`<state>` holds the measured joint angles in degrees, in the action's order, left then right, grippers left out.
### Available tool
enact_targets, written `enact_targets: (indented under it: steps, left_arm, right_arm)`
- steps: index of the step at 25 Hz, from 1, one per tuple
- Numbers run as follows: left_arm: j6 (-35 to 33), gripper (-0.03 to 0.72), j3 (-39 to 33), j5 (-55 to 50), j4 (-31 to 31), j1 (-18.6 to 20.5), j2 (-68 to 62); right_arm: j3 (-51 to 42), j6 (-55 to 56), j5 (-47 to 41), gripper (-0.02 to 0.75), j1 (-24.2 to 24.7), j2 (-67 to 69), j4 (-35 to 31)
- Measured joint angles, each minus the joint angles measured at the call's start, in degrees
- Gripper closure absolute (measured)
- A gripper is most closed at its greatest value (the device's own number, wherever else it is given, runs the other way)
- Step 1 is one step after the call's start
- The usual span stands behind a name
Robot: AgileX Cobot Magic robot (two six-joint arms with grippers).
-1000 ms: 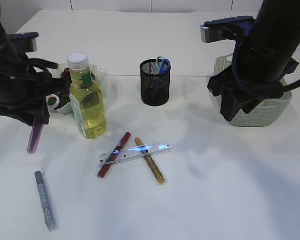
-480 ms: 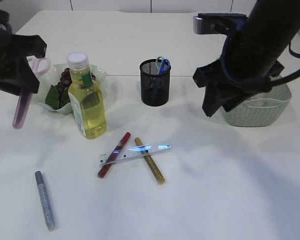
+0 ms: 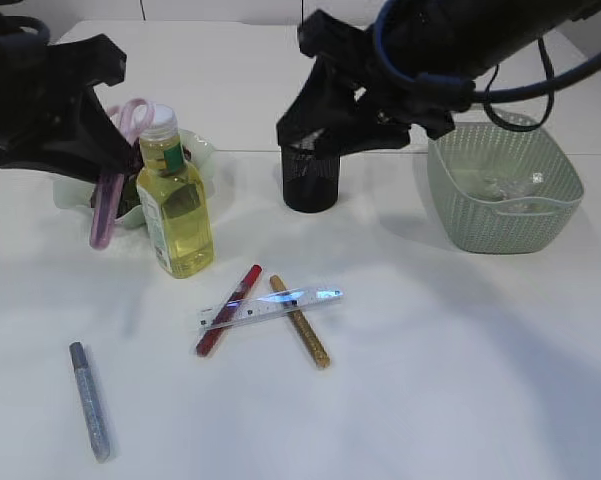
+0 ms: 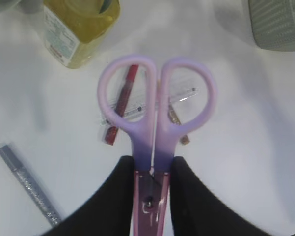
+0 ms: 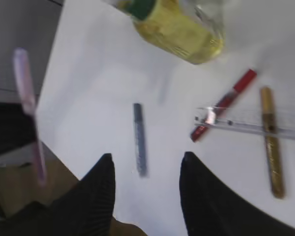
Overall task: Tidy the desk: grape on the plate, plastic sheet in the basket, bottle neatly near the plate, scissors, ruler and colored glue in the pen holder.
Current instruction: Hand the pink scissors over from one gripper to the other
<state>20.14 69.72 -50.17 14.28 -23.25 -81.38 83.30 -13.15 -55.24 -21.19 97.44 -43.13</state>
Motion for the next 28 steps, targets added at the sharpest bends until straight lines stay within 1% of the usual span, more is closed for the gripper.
enact_targets:
  steps: [4, 7, 15, 19, 23, 28]
  left_arm:
    - [-1.62, 0.532, 0.0, 1.15, 3.87, 0.0, 0.0]
    - [-3.14, 0.532, 0.0, 2.08, 7.4, 0.0, 0.0]
    - [-7.84, 0.532, 0.0, 5.21, 16.96, 0.0, 0.0]
    - [-9.93, 0.532, 0.0, 5.89, 20.19, 0.0, 0.0]
    - [-11.08, 0.532, 0.0, 5.98, 21.85, 0.0, -0.25]
    - [-11.86, 0.532, -0.1, 5.98, 22.19, 0.0, -0.25]
  right_arm:
    - [0.0, -3.27, 3.41, 0.384, 0.0, 0.0, -9.66]
    - [0.0, -4.37, 5.75, 0.384, 0.0, 0.0, -14.02]
    - [-0.12, -6.8, 7.07, 0.384, 0.0, 0.0, -19.82]
    - [-0.12, -8.73, 7.2, 0.384, 0.0, 0.0, -23.3]
    - [-0.12, -10.0, 8.43, 0.384, -0.27, 0.0, -25.25]
    - [-0.12, -12.11, 12.12, 0.384, -3.31, 0.0, -26.28]
